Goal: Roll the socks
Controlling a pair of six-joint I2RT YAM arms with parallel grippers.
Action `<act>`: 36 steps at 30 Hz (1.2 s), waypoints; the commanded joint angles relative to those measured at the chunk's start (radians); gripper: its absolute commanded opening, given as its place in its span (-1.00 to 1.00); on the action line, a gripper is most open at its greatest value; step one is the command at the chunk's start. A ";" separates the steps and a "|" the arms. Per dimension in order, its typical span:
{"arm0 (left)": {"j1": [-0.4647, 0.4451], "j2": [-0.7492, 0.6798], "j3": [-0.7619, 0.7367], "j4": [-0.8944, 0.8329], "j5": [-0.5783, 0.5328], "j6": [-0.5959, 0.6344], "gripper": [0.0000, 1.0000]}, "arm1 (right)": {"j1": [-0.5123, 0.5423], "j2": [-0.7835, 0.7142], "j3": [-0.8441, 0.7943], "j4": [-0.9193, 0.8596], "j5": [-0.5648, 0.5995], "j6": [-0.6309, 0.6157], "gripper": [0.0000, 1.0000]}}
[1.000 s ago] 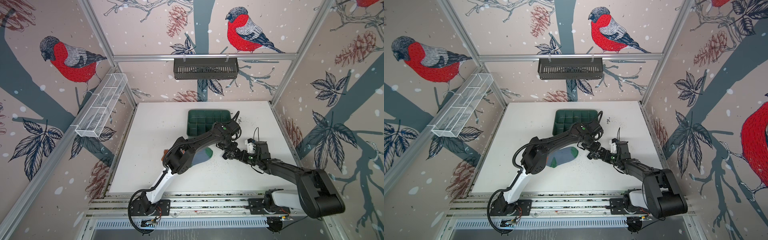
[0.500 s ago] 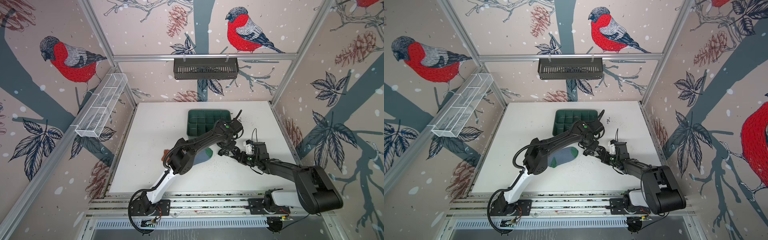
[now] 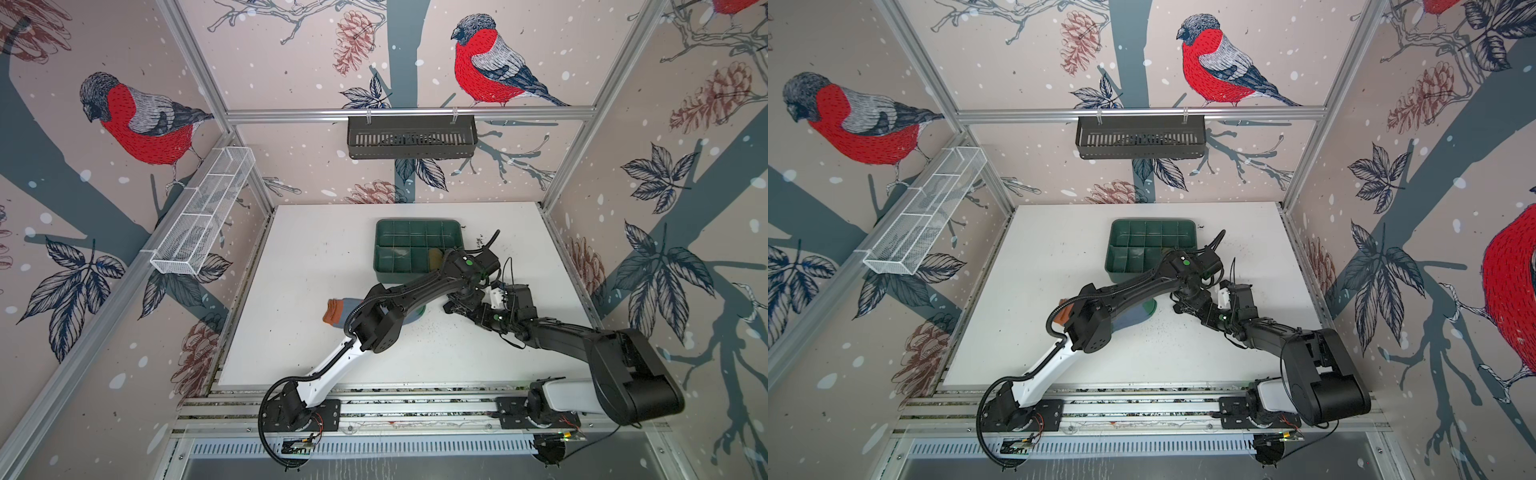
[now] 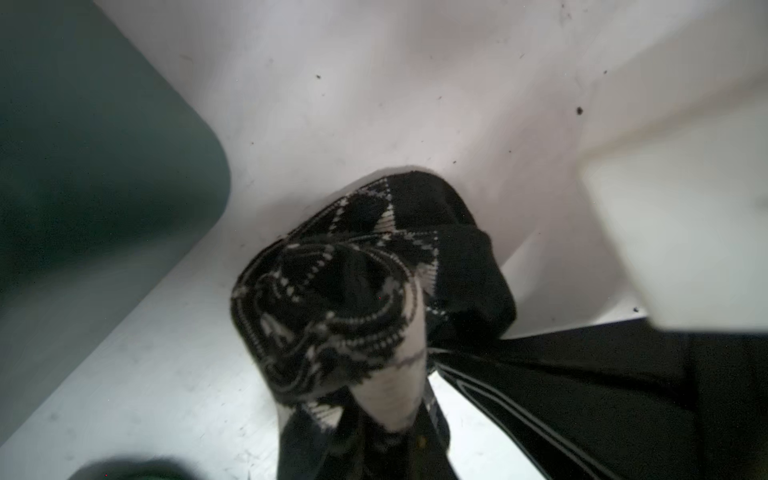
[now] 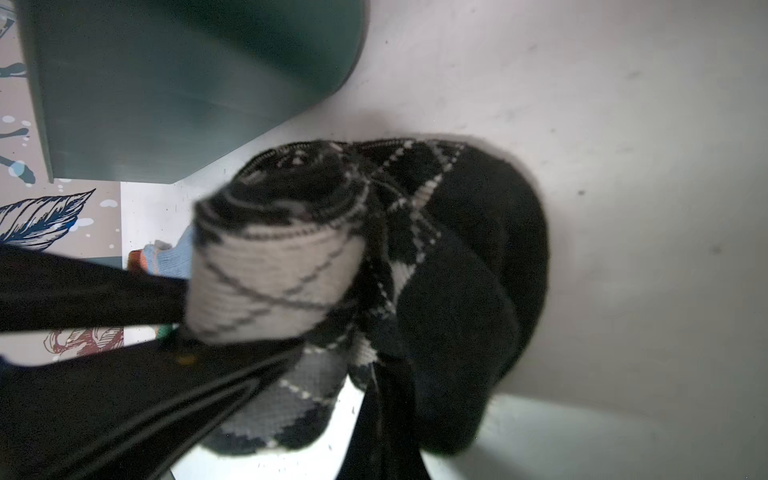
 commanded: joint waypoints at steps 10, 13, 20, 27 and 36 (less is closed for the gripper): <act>0.039 -0.041 -0.158 0.177 0.241 0.001 -0.44 | 0.000 -0.024 -0.007 0.004 -0.012 0.006 -0.81; 0.054 -0.069 -0.226 0.243 0.296 -0.004 -0.43 | -0.004 -0.041 -0.008 -0.001 -0.021 0.006 -0.57; 0.073 -0.115 -0.333 0.315 0.331 -0.013 -0.43 | -0.049 -0.180 -0.011 -0.077 -0.036 -0.001 -0.42; 0.087 -0.158 -0.424 0.388 0.372 -0.022 -0.43 | -0.129 -0.273 0.003 -0.138 -0.050 0.001 -0.50; 0.101 -0.191 -0.502 0.467 0.416 -0.036 -0.43 | -0.150 -0.165 0.025 -0.008 -0.120 0.053 -0.79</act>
